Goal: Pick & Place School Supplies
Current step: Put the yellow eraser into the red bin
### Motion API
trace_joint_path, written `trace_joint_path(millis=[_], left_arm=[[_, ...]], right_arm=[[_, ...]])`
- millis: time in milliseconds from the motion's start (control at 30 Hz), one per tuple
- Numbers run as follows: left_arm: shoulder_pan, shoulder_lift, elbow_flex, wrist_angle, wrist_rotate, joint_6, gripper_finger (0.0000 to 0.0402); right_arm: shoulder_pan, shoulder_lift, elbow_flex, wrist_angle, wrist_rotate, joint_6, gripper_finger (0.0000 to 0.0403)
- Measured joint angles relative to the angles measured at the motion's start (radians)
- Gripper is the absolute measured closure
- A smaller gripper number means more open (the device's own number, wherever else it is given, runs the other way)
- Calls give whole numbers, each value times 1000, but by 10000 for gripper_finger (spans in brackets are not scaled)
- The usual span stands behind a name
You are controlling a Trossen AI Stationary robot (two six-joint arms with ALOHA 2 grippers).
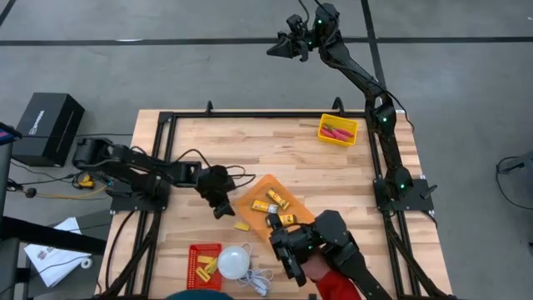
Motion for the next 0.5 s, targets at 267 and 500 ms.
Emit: trace_joint_path(millis=[267, 500], left_arm=[[-23, 134, 0, 107, -1, 36, 401], [-28, 278, 0, 293, 89, 37, 401]], right_arm=[[-13, 0, 0, -34, -5, -27, 402], [-28, 0, 0, -46, -18, -30, 402]])
